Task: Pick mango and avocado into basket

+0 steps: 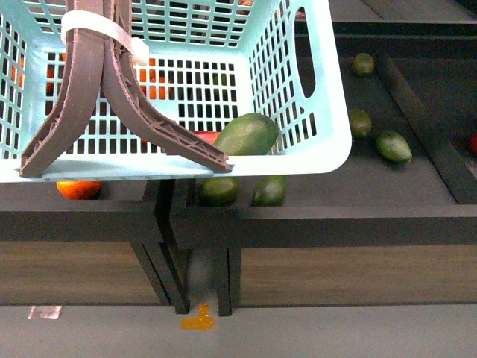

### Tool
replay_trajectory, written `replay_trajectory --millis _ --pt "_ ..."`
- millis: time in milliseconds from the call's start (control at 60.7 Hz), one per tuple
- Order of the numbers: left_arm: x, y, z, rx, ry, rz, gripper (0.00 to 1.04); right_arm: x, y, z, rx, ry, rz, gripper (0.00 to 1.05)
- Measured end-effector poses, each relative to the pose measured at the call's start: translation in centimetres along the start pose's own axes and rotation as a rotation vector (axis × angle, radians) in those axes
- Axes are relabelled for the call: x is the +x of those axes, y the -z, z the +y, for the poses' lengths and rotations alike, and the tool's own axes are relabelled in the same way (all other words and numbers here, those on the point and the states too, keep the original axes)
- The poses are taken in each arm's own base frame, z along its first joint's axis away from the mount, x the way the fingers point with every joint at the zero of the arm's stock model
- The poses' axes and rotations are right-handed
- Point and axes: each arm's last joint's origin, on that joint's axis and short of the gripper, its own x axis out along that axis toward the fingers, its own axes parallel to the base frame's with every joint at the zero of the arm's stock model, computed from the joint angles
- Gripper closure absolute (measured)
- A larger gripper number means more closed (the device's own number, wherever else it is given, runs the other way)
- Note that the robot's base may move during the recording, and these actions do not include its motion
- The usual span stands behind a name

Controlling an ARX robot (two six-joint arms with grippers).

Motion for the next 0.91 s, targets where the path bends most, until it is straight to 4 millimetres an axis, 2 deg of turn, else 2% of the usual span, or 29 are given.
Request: replay_trajectory --millis 115,280,758,791,857,906 --pt "0.0 0.0 0.0 0.0 -0.002 -0.001 0.99 -2.1 2.2 -0.8 0.022 0.023 0.024 0.08" --pt "0.0 0.0 0.0 0.0 -0.001 0.0 0.99 -3.6 4.1 -1.5 0.025 0.039 0.038 0.08" --pt "0.0 0.0 0.0 0.0 -0.001 0.0 0.99 -3.7 4.0 -1.4 0.026 0.035 0.029 0.08" --pt "0.0 0.0 0.0 0.0 -0.001 0.0 0.99 -3.7 4.1 -1.4 0.007 0.054 -0.003 0.1" --pt "0.0 0.0 0.0 0.0 -0.001 0.0 0.99 -4.3 4.4 -2.0 -0.092 0.148 -0.128 0.22" --pt "0.0 0.0 0.0 0.001 0.0 0.0 0.99 -4.7 4.5 -2.5 -0.142 0.168 -0.152 0.29"
